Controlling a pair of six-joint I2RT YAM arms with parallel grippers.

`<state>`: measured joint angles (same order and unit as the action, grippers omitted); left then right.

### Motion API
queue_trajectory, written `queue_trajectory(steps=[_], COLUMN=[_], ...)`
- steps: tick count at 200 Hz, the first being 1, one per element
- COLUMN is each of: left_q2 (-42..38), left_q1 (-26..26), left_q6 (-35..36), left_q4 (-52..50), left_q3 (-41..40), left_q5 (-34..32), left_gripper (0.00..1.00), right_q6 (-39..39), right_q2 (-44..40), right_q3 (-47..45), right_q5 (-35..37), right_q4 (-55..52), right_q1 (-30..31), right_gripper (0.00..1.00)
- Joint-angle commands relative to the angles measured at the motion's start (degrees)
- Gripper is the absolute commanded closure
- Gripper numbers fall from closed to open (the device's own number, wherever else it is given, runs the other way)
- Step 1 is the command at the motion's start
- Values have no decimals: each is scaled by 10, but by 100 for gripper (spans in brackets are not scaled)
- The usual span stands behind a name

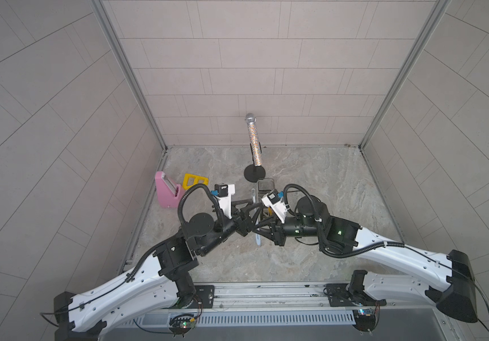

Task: Place the toothbrush into the toothbrush holder
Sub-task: Place the toothbrush in the toothbrush holder.

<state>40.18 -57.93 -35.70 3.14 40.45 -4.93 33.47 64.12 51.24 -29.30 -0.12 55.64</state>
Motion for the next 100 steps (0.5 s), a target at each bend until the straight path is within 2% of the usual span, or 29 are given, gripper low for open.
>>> queue_trajectory(steps=[1,33,100], left_q2=[-16,-18,6], left_q1=[-2,-2,-2], left_q6=[-22,-28,-28], left_q4=[7,7,-1], left_q3=[-19,-23,-23], left_q5=[21,33,42], left_gripper=[40,34,40], right_q6=[-3,-4,-24], right_q2=[3,7,-16], right_q3=[15,22,32], right_q5=[-1,-7,-16], right_q4=[-7,-5,-20], right_q1=[-6,-6,-6], right_gripper=[92,92,92])
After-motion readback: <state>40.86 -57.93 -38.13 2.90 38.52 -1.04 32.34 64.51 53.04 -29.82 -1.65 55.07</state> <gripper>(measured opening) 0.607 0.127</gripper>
